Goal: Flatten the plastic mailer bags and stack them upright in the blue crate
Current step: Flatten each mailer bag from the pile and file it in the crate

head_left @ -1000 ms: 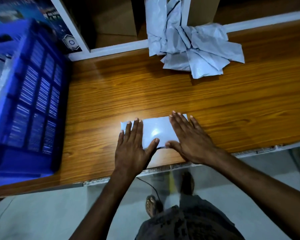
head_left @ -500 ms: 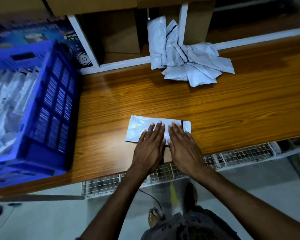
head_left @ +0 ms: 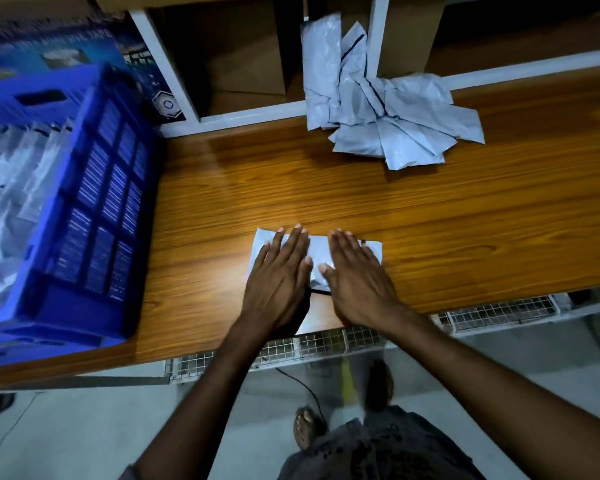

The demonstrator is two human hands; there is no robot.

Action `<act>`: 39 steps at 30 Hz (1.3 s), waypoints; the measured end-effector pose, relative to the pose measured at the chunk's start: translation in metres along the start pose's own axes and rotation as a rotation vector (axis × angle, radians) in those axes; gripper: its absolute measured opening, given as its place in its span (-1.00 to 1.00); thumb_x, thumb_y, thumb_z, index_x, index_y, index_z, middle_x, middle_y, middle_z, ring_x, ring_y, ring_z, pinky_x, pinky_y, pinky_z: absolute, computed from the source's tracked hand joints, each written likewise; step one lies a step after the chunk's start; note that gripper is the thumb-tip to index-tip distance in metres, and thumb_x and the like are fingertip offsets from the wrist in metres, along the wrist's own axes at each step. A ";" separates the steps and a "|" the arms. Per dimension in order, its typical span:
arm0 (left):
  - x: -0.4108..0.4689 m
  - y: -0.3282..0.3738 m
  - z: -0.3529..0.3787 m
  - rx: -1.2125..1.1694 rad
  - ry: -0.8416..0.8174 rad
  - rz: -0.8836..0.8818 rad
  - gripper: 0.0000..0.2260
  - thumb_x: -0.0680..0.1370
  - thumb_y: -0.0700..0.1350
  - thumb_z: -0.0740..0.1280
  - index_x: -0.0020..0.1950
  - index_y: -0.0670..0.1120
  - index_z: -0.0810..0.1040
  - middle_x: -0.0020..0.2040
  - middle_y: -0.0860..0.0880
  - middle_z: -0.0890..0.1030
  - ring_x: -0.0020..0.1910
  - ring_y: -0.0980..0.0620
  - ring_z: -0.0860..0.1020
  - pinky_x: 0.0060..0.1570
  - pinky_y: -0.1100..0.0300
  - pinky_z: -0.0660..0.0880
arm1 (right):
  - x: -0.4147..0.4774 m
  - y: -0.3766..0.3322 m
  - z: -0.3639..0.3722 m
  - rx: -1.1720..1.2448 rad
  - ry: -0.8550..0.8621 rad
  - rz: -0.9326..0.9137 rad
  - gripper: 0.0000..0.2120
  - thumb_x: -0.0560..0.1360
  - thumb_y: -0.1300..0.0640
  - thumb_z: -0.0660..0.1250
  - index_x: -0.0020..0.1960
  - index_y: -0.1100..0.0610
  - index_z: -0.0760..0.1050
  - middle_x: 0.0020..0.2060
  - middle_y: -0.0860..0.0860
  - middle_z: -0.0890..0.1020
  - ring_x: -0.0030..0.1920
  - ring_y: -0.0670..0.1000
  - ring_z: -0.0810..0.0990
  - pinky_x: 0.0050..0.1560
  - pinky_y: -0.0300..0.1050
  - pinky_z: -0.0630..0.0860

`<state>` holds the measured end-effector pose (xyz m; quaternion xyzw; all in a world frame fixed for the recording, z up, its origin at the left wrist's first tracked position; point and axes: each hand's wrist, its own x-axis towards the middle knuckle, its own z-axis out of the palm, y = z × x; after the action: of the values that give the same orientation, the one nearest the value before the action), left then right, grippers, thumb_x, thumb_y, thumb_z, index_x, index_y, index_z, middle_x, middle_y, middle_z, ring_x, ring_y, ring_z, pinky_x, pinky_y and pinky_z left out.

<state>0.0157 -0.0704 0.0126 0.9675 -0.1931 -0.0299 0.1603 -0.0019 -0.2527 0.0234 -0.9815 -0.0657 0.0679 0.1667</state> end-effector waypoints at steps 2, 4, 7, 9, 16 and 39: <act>0.007 -0.005 0.012 0.000 -0.057 -0.054 -0.40 0.70 0.20 -0.28 0.70 -0.02 -0.08 0.69 0.04 -0.06 0.67 0.05 -0.15 0.62 -0.05 -0.04 | 0.004 0.009 0.009 -0.035 -0.016 -0.027 -0.35 0.70 -0.22 -0.13 0.66 0.06 -0.20 0.64 0.02 -0.19 0.63 -0.01 -0.24 0.61 0.02 -0.21; 0.003 -0.010 0.019 -0.029 -0.040 -0.141 -0.35 0.67 0.30 -0.28 0.70 0.02 -0.12 0.69 0.10 -0.11 0.65 0.11 -0.18 0.63 0.05 -0.12 | -0.001 0.032 0.011 -0.073 -0.063 -0.014 -0.28 0.65 -0.34 -0.21 0.65 0.02 -0.29 0.62 -0.02 -0.28 0.60 -0.05 -0.33 0.59 0.01 -0.29; 0.002 -0.008 0.020 -0.013 -0.010 -0.166 -0.31 0.65 0.37 -0.28 0.70 0.04 -0.13 0.69 0.10 -0.13 0.65 0.12 -0.19 0.63 0.06 -0.12 | 0.000 0.052 0.003 -0.125 -0.113 -0.011 -0.18 0.58 -0.45 -0.31 0.63 0.05 -0.38 0.60 -0.05 -0.36 0.58 -0.07 -0.40 0.58 0.11 -0.31; 0.002 -0.011 0.019 0.026 -0.038 -0.146 -0.28 0.63 0.39 -0.32 0.69 0.03 -0.18 0.69 0.07 -0.17 0.65 0.09 -0.23 0.63 -0.01 -0.09 | 0.003 0.056 -0.003 -0.187 -0.149 -0.019 -0.14 0.55 -0.48 -0.35 0.62 0.06 -0.38 0.59 -0.05 -0.36 0.58 -0.05 -0.40 0.56 0.19 -0.35; -0.023 -0.036 0.000 0.068 -0.095 -0.156 -0.25 0.62 0.44 -0.25 0.69 0.04 -0.20 0.67 0.11 -0.23 0.64 0.08 -0.26 0.62 0.01 -0.17 | -0.005 0.065 -0.015 -0.237 -0.216 0.009 -0.10 0.51 -0.51 -0.37 0.60 0.07 -0.44 0.59 -0.01 -0.39 0.57 -0.01 -0.44 0.53 0.27 -0.38; -0.065 -0.012 -0.054 -0.478 0.433 -0.049 -0.81 0.64 0.05 0.36 0.26 0.15 0.59 -0.02 0.12 0.71 -0.17 0.09 0.65 -0.21 0.13 0.55 | -0.065 0.009 -0.079 0.170 0.247 -0.074 -0.61 0.62 0.03 0.35 0.43 -0.12 0.49 0.31 -0.11 0.59 0.19 -0.02 0.59 0.04 -0.17 0.50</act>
<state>-0.0336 -0.0189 0.0593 0.8906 -0.1187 0.1284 0.4197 -0.0525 -0.2962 0.1017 -0.9616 -0.0748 -0.0544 0.2584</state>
